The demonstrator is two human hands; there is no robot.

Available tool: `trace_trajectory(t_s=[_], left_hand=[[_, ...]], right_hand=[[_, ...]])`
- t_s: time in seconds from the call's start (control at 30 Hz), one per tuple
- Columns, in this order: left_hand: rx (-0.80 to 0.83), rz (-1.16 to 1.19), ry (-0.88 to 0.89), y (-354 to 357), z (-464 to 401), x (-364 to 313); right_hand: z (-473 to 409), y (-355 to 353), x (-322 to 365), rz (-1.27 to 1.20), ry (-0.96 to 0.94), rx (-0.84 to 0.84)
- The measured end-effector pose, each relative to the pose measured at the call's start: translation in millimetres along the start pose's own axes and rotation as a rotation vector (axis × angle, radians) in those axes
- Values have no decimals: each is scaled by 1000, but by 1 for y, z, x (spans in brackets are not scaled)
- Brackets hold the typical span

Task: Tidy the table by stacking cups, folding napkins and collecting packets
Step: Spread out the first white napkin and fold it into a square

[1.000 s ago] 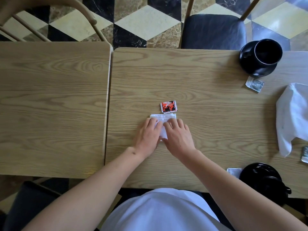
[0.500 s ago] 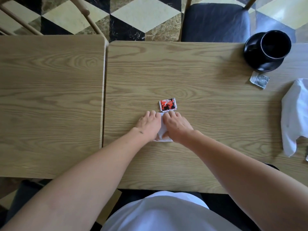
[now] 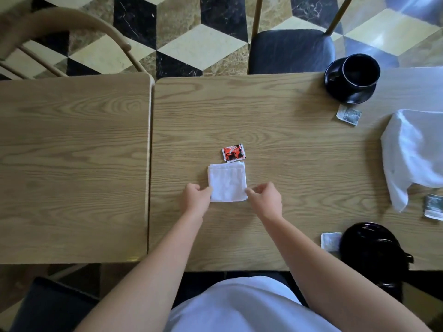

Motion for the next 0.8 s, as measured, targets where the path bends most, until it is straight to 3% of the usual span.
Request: trace_trajectory(t_s=[0.17, 0.23, 0.43, 0.63, 0.8], left_hand=[[157, 168, -79, 28, 8, 13], [239, 241, -117, 36, 16, 17], [463, 221, -51, 54, 56, 18], [684, 17, 52, 97, 109, 35], [745, -55, 54, 130, 139, 48]], right_hand=[[10, 33, -9, -367, 119, 226], [19, 29, -13, -407, 134, 269], [59, -4, -43, -396, 52, 259], [112, -37, -114, -467, 97, 151], [131, -61, -155, -578, 138, 84]])
Point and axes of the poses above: each hand's wrist, its own z-axis away from the middle knuckle, its own y-axis out of the palm, x = y × z, the point moved 10 cm from there along -z, towards the middle knuckle, and after that the axes turned 5 degrees about x, right-handed, at the moved point
